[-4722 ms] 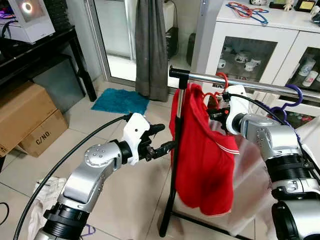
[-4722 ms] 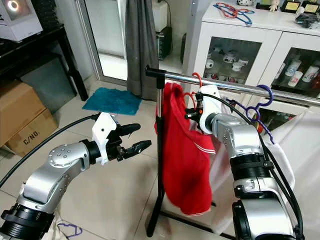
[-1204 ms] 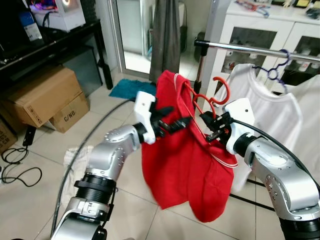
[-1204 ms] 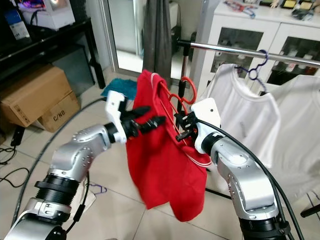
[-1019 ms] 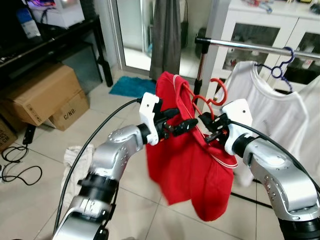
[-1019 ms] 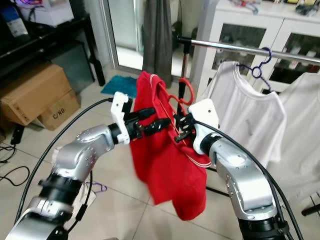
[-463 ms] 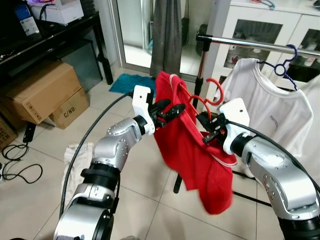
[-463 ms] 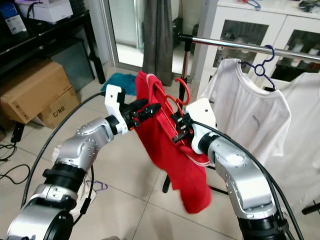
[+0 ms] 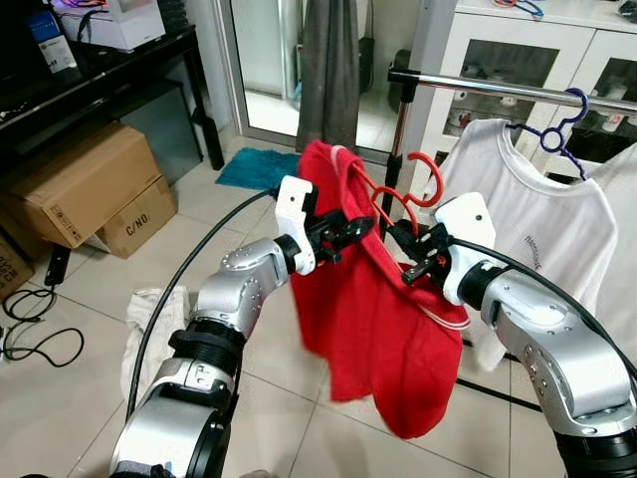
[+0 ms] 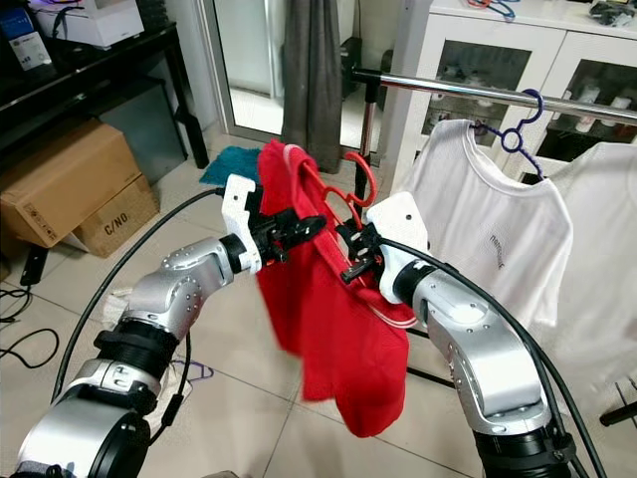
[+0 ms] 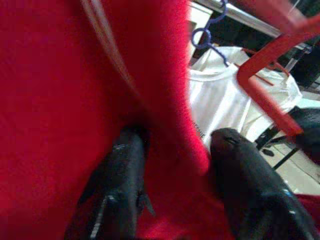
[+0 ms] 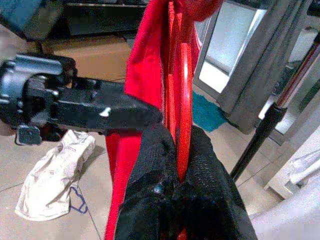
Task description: Hang hanger
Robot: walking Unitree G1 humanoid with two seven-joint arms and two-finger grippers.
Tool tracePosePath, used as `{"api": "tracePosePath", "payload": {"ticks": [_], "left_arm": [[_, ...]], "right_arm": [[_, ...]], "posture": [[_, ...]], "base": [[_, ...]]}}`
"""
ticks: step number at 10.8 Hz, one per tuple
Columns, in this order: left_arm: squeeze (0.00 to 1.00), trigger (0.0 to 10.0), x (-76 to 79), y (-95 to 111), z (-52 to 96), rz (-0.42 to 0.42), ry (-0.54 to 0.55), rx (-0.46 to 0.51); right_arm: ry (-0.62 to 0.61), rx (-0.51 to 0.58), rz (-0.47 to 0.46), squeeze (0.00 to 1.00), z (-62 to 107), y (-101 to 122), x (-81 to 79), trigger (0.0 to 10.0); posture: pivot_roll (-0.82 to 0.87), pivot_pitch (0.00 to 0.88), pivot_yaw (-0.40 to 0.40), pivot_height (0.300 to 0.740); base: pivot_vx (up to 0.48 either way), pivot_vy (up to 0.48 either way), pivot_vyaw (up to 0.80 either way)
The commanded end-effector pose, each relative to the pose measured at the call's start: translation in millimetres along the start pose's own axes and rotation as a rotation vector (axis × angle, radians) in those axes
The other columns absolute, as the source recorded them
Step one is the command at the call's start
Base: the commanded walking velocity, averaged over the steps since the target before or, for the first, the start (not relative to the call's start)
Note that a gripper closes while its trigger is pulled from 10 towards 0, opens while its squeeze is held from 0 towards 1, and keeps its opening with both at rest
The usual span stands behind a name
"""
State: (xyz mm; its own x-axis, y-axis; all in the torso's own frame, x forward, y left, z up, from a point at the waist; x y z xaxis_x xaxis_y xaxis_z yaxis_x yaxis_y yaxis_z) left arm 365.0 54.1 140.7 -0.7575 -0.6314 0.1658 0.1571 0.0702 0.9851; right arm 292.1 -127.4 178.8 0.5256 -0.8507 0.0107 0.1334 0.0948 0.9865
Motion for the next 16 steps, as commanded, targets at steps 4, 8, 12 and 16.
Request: {"api": "tracePosePath", "payload": {"ticks": [4, 8, 12, 16], "left_arm": [[0.00, 0.0, -4.6, 8, -1.1, -0.005, 0.004, 0.018], [0.00, 0.0, -4.4, 6, -1.4, 0.001, -0.003, 0.012], [0.00, 0.0, -12.7, 6, 3.8, 0.032, 0.052, 0.018], [0.00, 0.0, -17.1, 19, 14.0, -0.068, 0.061, 0.023]], "right_arm": [[0.028, 0.080, 0.053, 0.00, 1.3, 19, -6.4, 0.0], [0.038, 0.077, 0.060, 0.00, 1.1, 19, -7.1, 0.0], [0.037, 0.071, 0.067, 0.00, 1.2, 16, -8.5, 0.0], [0.052, -0.050, 0.104, 0.00, 6.9, -3, -2.9, 0.0]], "posture": [[-0.03, 0.000, 0.040, 0.740], [-0.03, 0.000, 0.042, 0.740], [-0.03, 0.000, 0.050, 0.740], [-0.03, 0.000, 0.052, 0.740]], "base": [[0.000, 0.000, 0.00], [0.000, 0.000, 0.00], [0.000, 0.000, 0.00], [0.000, 0.000, 0.00]]}}
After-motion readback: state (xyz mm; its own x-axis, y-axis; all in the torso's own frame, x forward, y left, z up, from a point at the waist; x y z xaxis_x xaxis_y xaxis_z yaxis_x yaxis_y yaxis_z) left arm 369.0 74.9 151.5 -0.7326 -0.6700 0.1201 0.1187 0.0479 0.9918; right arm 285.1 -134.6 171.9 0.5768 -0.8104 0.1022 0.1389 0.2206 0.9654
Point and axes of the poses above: a point about 5 cm out from each wrist's last joint towards the gripper, its own z axis pointing back from the gripper into the wrist, its own y axis along the axis of the wrist's last joint, x = y × z, the point moved 2 cm from there along -z, pointing out of the wrist towards the gripper, and after that the axes turned 9 degrees about -z, right-handed, at the moved point
